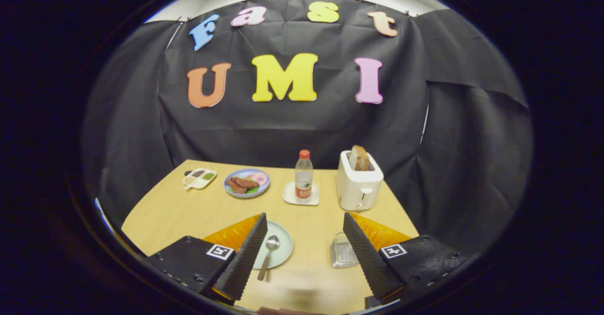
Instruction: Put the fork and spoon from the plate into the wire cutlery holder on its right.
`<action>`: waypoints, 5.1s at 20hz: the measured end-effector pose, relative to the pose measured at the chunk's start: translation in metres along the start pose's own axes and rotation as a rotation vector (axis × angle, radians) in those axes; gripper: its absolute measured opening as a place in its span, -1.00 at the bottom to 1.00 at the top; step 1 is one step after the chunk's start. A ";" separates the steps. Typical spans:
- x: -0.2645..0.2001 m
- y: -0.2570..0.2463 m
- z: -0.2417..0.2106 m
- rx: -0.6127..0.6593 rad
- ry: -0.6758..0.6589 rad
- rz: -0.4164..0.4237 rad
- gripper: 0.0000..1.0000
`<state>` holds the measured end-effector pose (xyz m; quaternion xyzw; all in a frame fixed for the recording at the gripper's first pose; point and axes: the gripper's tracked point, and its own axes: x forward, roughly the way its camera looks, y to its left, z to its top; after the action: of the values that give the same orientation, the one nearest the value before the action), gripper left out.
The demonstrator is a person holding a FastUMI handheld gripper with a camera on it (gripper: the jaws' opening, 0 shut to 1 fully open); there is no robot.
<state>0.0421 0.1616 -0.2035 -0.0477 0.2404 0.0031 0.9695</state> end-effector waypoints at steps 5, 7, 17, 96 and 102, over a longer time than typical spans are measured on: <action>0.038 0.030 -0.059 -0.005 0.165 0.015 0.92; 0.049 0.044 -0.081 0.020 0.230 0.018 0.92; 0.115 0.086 -0.150 0.064 0.362 0.003 0.49; 0.075 -0.095 -0.077 0.107 0.750 0.036 -0.06; 0.078 -0.061 -0.073 0.099 0.663 0.079 0.87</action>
<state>0.0794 0.0927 -0.2985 0.0104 0.5440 0.0132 0.8389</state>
